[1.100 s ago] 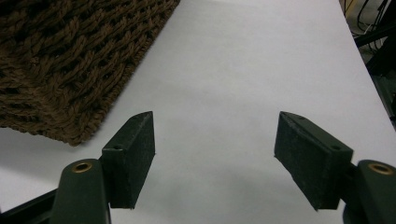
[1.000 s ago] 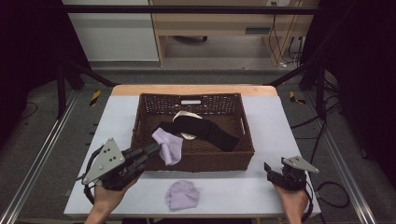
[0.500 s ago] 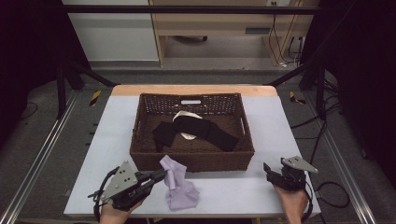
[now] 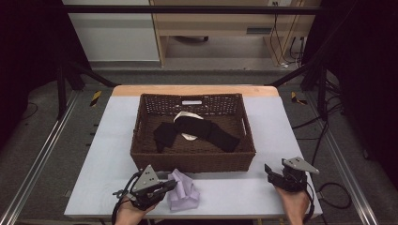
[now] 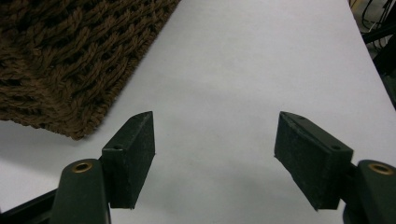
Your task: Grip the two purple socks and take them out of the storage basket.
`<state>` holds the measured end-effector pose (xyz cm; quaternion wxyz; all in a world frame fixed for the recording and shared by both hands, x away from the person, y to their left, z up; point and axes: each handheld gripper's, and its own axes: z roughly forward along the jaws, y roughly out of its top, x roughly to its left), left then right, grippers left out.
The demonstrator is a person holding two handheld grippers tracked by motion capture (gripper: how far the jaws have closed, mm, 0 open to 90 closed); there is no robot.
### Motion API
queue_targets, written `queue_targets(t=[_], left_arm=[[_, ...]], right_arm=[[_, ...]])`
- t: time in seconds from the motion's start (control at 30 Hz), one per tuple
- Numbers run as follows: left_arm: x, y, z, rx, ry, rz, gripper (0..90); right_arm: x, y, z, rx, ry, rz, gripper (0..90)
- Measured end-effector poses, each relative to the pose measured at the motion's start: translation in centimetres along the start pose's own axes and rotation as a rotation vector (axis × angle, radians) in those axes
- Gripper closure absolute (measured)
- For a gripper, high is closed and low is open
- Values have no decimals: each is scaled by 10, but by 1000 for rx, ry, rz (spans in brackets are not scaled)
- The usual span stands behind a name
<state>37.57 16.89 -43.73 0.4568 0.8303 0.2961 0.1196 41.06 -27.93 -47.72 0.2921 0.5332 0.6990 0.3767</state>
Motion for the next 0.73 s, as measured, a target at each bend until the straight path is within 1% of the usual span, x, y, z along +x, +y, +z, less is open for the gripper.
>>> queue_targets(t=[0.07, 0.1, 0.13, 0.2, 0.23, 0.37, 0.4, 0.47, 0.5, 0.53, 0.63, 0.73], left_arm=[[2, -2, 2, -7, -2, -9, 864], [3, -2, 2, -16, 4, -14, 837], [4, -3, 1, -17, 8, -17, 799], [5, -3, 0, -19, 19, -22, 696], [6, -3, -2, -20, 32, -25, 660], [11, -4, -10, -31, 59, -54, 558], [12, -5, -12, -33, 64, -60, 558], [17, -7, -18, -41, 87, -81, 527], [23, -11, -23, -44, 111, -99, 506], [23, -11, -23, -44, 111, -99, 500], [31, -17, -30, -43, 143, -130, 477], [37, -23, -33, -39, 162, -144, 470]], right_arm=[[0, 0, 1, 7, 3, -3, 289], [0, -1, 1, 9, 3, -5, 288], [-1, -1, 1, 10, 4, -6, 287], [-1, -1, 2, 11, 5, -1, 285], [-1, -1, 2, 12, 5, 0, 284], [-1, -1, 2, 16, 4, 1, 281], [-1, -1, 2, 16, 4, 1, 281], [-1, -1, 1, 16, 4, 3, 279], [-1, -1, 1, 14, 2, 4, 272], [-1, -1, 1, 14, 2, 4, 272], [-2, -2, 1, 11, -6, 3, 256], [-2, -2, 1, 9, -9, -1, 254]])
